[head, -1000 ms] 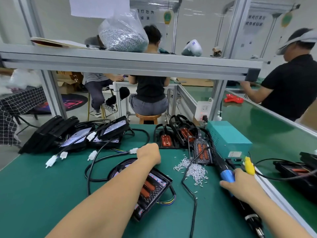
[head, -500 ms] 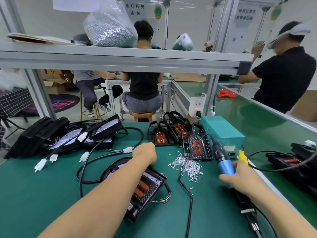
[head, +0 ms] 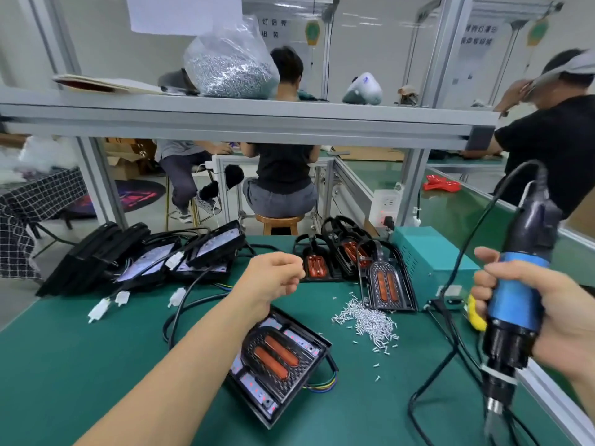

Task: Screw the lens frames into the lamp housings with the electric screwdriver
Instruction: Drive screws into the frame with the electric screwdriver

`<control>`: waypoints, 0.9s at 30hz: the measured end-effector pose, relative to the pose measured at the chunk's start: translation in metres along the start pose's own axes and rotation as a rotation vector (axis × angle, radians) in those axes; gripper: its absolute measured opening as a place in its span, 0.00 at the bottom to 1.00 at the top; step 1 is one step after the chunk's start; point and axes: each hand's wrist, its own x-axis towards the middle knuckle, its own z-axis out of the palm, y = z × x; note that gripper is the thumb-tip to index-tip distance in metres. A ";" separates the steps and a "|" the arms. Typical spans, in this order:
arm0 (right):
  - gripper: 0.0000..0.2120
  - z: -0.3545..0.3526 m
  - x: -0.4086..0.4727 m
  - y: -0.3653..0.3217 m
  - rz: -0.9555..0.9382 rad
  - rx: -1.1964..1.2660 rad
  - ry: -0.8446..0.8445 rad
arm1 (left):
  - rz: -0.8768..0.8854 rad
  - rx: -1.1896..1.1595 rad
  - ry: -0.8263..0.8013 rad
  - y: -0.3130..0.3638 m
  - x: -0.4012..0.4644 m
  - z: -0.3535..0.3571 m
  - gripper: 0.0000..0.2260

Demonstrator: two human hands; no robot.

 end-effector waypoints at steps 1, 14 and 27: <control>0.15 0.006 -0.001 -0.001 -0.075 0.049 -0.017 | -0.032 -0.169 -0.013 0.001 -0.012 -0.008 0.05; 0.07 0.126 -0.017 0.040 -0.458 0.498 -0.017 | -0.326 -0.971 0.000 -0.020 -0.113 -0.046 0.05; 0.07 0.164 -0.033 0.059 -0.450 0.465 -0.064 | -0.290 -0.977 -0.122 -0.025 -0.133 -0.024 0.05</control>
